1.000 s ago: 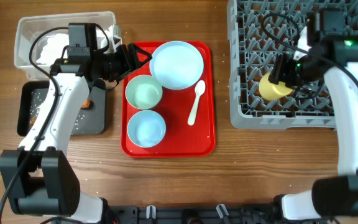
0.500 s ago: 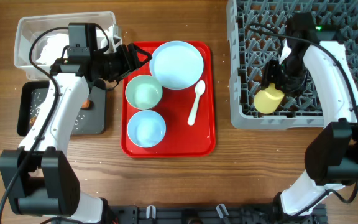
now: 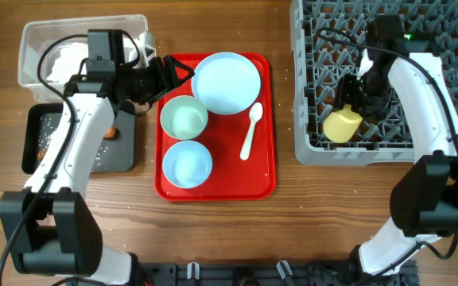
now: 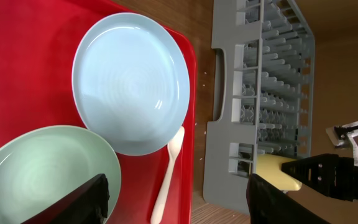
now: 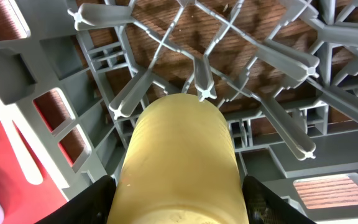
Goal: Sort waste into correct bins and load items into the dishwasher rack
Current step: 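Lower the yellow cup into the grey dish rack with the right gripper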
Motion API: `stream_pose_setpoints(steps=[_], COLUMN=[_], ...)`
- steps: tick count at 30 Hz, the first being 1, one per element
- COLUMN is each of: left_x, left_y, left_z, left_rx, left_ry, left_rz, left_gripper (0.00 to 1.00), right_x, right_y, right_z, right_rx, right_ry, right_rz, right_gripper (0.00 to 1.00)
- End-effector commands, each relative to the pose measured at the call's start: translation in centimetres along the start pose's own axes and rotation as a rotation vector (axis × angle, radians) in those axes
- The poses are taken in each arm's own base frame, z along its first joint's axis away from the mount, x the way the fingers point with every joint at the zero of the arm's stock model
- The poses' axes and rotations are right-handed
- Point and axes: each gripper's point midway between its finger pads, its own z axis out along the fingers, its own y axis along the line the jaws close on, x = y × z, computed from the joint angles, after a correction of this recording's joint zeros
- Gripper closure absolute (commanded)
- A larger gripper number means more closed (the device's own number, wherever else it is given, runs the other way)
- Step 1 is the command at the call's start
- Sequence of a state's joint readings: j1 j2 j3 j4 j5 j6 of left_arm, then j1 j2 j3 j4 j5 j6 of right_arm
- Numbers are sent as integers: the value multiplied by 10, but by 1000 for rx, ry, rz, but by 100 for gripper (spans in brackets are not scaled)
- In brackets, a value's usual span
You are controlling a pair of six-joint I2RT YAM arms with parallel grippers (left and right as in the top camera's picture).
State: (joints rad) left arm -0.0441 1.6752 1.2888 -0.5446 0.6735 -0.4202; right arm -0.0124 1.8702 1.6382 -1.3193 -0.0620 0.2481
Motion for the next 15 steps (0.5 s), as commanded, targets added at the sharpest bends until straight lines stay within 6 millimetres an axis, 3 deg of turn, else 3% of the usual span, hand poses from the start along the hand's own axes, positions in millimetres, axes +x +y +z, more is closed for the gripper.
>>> stream_pose_setpoints(steps=[1,5,7,9,15], left_x=[-1,-1,-1,-1,-1], left_y=[-1,-1,-1,-1,-1], left_z=[-1,-1,-1,-1,-1], left_rx=[-8,-8,-8,-8,-8], left_ry=[-8,-9,-9,-9,-8], left_rz=[32,32,32,32,32], left_gripper=[30,30,30,30,30], right_x=[2,3,4,6,6], right_y=[1,0,0,-1,-1], right_z=[14,20,22,25,26], right_rx=[-11,-10,-9,-8,-8], right_ry=[27,31,34,40,41], right_rz=[-9,-8,-9,-8,-16], right_gripper=[50,49,30,24,19])
